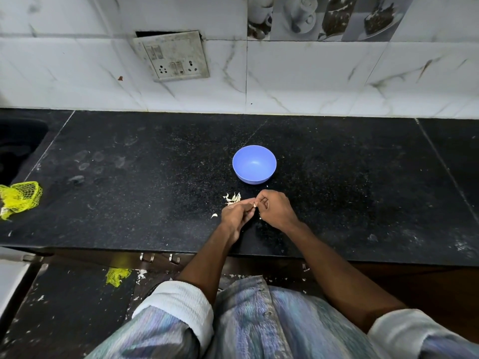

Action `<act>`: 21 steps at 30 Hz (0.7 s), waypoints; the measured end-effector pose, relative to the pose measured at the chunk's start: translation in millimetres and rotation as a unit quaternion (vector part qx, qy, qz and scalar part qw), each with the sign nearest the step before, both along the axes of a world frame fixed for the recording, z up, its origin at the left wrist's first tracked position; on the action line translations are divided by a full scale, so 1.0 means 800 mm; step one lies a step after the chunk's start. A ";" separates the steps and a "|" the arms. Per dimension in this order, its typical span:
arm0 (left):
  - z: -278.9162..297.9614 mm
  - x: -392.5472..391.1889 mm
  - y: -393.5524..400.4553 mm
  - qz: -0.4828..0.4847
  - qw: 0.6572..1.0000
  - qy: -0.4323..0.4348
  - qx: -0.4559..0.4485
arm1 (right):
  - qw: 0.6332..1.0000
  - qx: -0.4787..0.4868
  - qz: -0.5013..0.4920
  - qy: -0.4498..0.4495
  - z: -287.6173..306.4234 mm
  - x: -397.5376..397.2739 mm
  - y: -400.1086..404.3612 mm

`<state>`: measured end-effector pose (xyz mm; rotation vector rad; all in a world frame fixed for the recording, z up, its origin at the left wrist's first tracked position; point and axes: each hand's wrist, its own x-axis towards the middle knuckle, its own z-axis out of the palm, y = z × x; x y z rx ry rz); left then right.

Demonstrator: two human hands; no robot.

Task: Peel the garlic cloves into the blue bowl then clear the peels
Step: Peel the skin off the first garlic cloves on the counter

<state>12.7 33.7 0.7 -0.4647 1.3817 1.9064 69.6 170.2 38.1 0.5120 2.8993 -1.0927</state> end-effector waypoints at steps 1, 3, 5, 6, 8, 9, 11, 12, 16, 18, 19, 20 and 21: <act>0.001 0.000 0.000 -0.001 1.000 -0.001 0.003 | 1.000 0.000 -0.005 0.000 0.001 0.001 -0.002; 0.003 0.000 -0.001 0.004 1.000 -0.003 0.006 | 0.999 -0.022 -0.035 0.002 -0.003 0.002 -0.004; 0.005 0.001 -0.002 0.016 1.000 -0.008 0.003 | 0.996 -0.045 -0.075 0.001 -0.005 0.002 -0.001; 0.006 0.001 -0.002 0.022 1.000 -0.009 0.004 | 0.994 -0.059 -0.090 0.005 -0.008 0.001 0.001; 0.007 0.001 -0.002 0.042 0.999 -0.011 0.005 | 0.991 -0.091 -0.094 0.013 -0.010 0.001 0.005; 0.007 0.001 -0.002 0.054 0.998 -0.012 0.005 | 0.991 -0.103 -0.087 0.016 -0.007 0.002 0.003; 0.007 0.002 0.001 0.074 0.997 -0.014 0.006 | 0.987 -0.136 -0.075 0.028 -0.003 0.007 -0.001; 0.007 0.003 0.002 0.079 0.997 -0.013 0.005 | 0.986 -0.147 -0.074 0.040 -0.001 0.008 -0.004; 0.010 0.008 0.006 0.064 0.998 0.000 -0.007 | 0.981 -0.149 -0.097 0.071 -0.005 0.008 -0.006; 0.010 0.008 0.007 0.044 0.999 0.010 -0.020 | 0.980 -0.153 -0.106 0.076 -0.007 0.005 -0.005; 0.011 0.010 0.007 0.030 0.999 0.020 -0.032 | 0.978 -0.157 -0.112 0.077 -0.008 0.004 -0.005; 0.010 0.011 0.007 0.018 0.998 0.035 -0.046 | 0.976 -0.163 -0.119 0.078 -0.008 0.003 -0.006; 0.009 0.013 0.006 0.011 0.997 0.056 -0.061 | 0.974 -0.174 -0.125 0.078 -0.009 0.002 -0.006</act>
